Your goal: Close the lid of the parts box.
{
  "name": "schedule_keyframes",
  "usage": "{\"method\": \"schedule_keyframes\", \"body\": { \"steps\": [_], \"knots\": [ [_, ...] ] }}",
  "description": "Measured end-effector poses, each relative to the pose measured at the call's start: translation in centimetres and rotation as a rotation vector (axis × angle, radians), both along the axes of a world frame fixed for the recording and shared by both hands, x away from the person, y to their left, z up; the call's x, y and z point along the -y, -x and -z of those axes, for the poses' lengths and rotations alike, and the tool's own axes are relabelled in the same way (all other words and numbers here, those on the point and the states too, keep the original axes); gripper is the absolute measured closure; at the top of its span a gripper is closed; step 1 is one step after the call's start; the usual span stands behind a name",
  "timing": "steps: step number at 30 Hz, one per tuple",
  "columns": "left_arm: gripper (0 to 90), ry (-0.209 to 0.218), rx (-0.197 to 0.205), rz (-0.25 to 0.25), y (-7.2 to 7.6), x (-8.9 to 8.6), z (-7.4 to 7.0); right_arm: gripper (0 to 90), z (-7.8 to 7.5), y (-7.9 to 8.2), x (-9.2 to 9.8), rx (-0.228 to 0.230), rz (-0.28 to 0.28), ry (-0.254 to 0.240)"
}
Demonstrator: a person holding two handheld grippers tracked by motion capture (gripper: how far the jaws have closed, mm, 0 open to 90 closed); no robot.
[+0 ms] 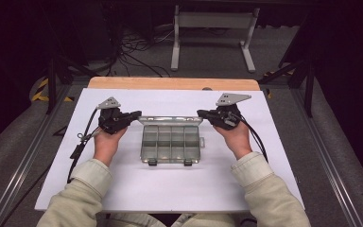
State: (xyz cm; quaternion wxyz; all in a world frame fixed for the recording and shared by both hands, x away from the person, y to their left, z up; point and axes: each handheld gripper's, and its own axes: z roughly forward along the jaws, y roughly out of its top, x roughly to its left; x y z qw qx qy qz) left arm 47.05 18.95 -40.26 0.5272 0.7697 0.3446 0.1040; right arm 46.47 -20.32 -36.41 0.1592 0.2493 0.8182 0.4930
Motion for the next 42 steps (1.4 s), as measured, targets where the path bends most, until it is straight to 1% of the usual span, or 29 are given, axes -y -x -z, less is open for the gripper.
{"method": "schedule_keyframes", "body": {
  "steps": [4,7,8,12,15,16,17,18,21,23,24,25,26,28,29,30,31,34,36,37,42],
  "knots": [
    [89.8,0.010,0.004,0.010,1.0,-0.1,-0.4,90.0,-0.2,0.8,-0.1,0.000,-0.010,-0.009],
    [89.8,0.008,0.010,0.019,1.8,-0.1,-0.6,90.0,-0.3,1.5,-0.1,0.003,-0.018,-0.012],
    [89.9,0.003,0.020,0.024,2.0,-0.1,-0.7,90.0,-0.4,1.8,-0.1,0.004,-0.020,-0.014],
    [89.8,-0.003,0.035,0.034,3.1,-0.2,-1.1,90.0,-0.5,2.8,-0.1,0.008,-0.027,-0.021],
    [89.8,0.001,0.046,0.043,3.8,-0.3,-1.2,90.0,-0.7,3.7,-0.1,0.018,-0.035,-0.023],
    [89.9,0.004,0.041,0.046,4.0,-0.3,-1.3,90.0,-0.7,3.9,-0.1,0.019,-0.035,-0.023],
    [89.8,0.001,0.049,0.043,4.2,-0.3,-1.4,90.0,-0.6,4.1,0.0,0.019,-0.037,-0.024],
    [89.9,-0.003,0.041,0.050,4.3,-0.3,-1.4,90.0,-0.6,4.4,0.0,0.017,-0.041,-0.030],
    [89.8,-0.010,0.044,0.061,4.6,-0.3,-1.6,90.0,-0.6,4.7,0.1,0.011,-0.045,-0.026],
    [89.8,-0.029,0.038,0.079,4.9,-0.2,-1.8,90.0,-0.7,4.9,0.2,0.011,-0.045,-0.022],
    [89.9,-0.038,0.046,0.076,5.0,-0.2,-1.8,90.0,-0.8,4.9,0.3,0.007,-0.045,-0.023],
    [89.8,-0.041,0.037,0.083,5.1,-0.2,-1.9,90.0,-0.8,5.0,0.3,0.004,-0.046,-0.023],
    [89.8,-0.041,0.037,0.083,5.1,-0.2,-1.9,90.0,-0.9,5.0,0.4,-0.001,-0.048,-0.021],
    [89.8,-0.055,0.034,0.090,5.4,-0.2,-2.0,90.0,-0.9,5.1,0.4,-0.012,-0.054,-0.016],
    [89.8,-0.060,0.030,0.100,5.4,-0.2,-2.0,90.0,-0.9,5.2,0.4,-0.015,-0.057,-0.011],
    [89.8,-0.061,0.020,0.106,5.6,-0.1,-2.0,90.0,-0.9,5.3,0.3,-0.020,-0.063,-0.002],
    [89.8,-0.065,0.027,0.109,5.6,0.0,-2.0,90.0,-0.9,5.4,0.2,-0.028,-0.070,0.006],
    [89.8,-0.068,0.003,0.133,5.6,0.1,-2.1,90.0,-0.8,5.5,0.0,-0.037,-0.085,0.025],
    [89.8,-0.072,-0.015,0.136,5.7,0.1,-2.1,90.0,-0.7,5.6,-0.1,-0.033,-0.088,0.042],
    [89.8,-0.089,-0.007,0.135,5.7,0.1,-2.1,90.0,-0.7,5.6,-0.2,-0.036,-0.091,0.044],
    [89.8,-0.109,-0.026,0.146,6.0,0.4,-2.0,90.0,-0.6,5.9,-0.3,-0.045,-0.100,0.060]
  ]
}}
